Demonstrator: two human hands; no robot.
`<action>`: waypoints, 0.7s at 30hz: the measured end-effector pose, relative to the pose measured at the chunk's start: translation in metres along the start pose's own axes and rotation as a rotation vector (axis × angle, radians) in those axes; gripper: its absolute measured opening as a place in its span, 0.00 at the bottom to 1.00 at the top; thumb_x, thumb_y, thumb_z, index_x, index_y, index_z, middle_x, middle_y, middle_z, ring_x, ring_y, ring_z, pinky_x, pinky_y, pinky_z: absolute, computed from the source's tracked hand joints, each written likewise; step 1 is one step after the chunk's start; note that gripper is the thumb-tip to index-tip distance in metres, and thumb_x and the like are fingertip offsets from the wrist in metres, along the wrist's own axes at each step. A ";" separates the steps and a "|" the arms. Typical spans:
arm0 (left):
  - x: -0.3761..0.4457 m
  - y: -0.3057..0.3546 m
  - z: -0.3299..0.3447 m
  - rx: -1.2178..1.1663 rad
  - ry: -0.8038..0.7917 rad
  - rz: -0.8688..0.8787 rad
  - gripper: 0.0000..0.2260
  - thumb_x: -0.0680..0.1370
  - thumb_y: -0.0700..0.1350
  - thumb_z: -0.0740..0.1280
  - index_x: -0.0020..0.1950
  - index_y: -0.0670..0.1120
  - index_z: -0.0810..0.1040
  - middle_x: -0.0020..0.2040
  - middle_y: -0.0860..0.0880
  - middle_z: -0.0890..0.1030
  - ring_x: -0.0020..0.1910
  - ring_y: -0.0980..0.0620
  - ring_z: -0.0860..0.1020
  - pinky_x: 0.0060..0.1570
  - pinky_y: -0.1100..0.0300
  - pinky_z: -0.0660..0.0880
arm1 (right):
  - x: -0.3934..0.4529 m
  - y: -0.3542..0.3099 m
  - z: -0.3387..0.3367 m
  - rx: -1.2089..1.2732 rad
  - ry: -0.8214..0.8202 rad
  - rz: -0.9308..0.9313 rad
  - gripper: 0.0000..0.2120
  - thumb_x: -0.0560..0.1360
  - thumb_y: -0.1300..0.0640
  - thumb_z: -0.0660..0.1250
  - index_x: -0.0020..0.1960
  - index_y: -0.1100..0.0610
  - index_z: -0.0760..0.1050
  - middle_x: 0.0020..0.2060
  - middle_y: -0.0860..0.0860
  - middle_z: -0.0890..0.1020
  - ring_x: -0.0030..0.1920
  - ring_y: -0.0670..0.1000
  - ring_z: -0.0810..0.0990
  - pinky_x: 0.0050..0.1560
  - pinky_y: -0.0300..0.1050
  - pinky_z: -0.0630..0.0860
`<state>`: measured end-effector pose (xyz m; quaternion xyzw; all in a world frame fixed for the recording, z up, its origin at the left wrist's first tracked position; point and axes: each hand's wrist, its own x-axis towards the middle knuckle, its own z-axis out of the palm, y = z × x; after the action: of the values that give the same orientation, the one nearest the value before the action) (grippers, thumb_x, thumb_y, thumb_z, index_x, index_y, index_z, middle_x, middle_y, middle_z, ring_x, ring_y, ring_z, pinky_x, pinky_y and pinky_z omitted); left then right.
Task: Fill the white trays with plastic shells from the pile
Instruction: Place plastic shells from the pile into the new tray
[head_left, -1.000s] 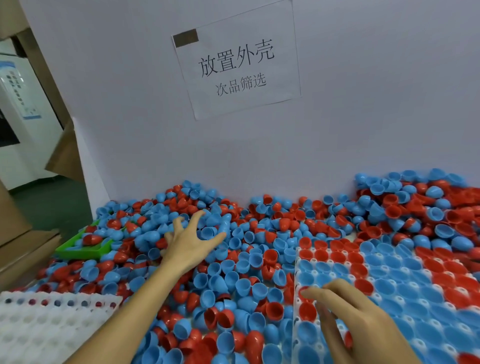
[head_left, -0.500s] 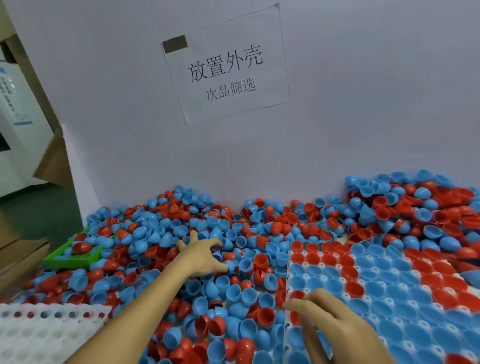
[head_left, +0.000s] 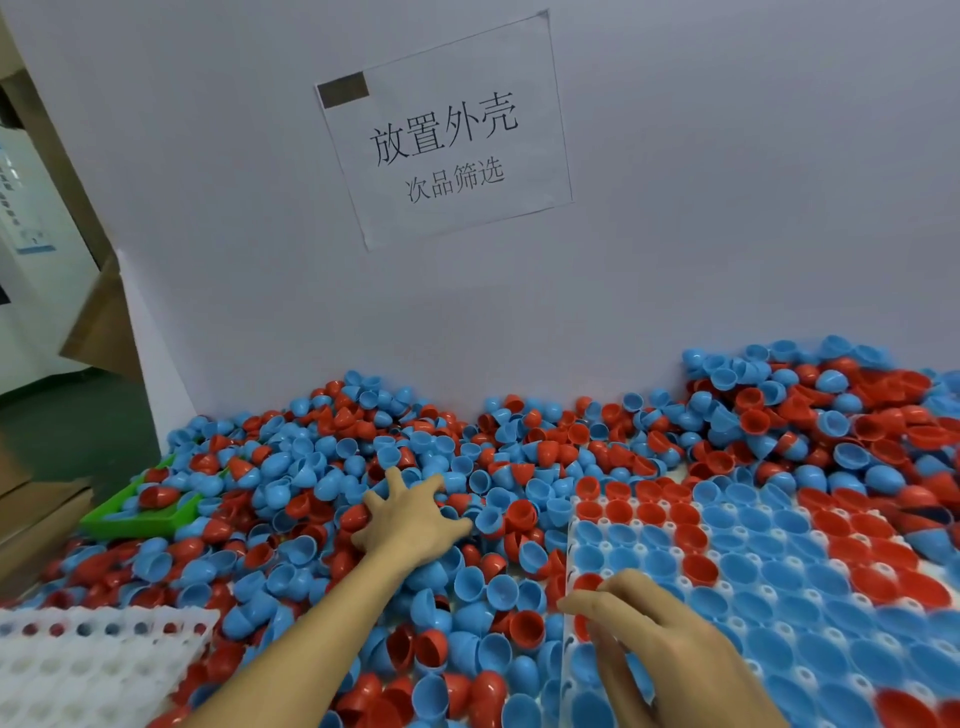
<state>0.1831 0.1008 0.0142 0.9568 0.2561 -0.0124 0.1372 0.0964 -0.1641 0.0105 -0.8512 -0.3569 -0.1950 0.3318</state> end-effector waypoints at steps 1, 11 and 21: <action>0.000 0.000 0.002 -0.014 0.038 -0.009 0.19 0.73 0.65 0.69 0.62 0.62 0.72 0.77 0.47 0.53 0.74 0.36 0.56 0.60 0.38 0.73 | 0.000 0.000 0.000 0.001 0.000 0.000 0.26 0.61 0.65 0.82 0.51 0.41 0.81 0.39 0.39 0.77 0.31 0.39 0.76 0.28 0.34 0.76; 0.010 -0.028 -0.032 -1.036 0.311 -0.053 0.18 0.71 0.38 0.76 0.58 0.50 0.79 0.59 0.48 0.81 0.52 0.50 0.80 0.47 0.55 0.78 | 0.001 0.002 -0.002 0.010 -0.022 -0.020 0.24 0.60 0.66 0.82 0.49 0.44 0.82 0.37 0.38 0.75 0.30 0.36 0.73 0.30 0.24 0.68; -0.071 -0.011 -0.033 -2.020 -0.206 -0.024 0.14 0.69 0.40 0.71 0.54 0.45 0.75 0.40 0.44 0.77 0.37 0.50 0.74 0.23 0.64 0.68 | 0.000 0.003 0.002 -0.007 -0.001 -0.045 0.25 0.59 0.66 0.82 0.48 0.43 0.81 0.37 0.38 0.75 0.29 0.37 0.75 0.27 0.30 0.73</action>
<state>0.1147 0.0843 0.0500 0.3850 0.1435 0.1261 0.9030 0.0986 -0.1647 0.0076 -0.8441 -0.3755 -0.2032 0.3242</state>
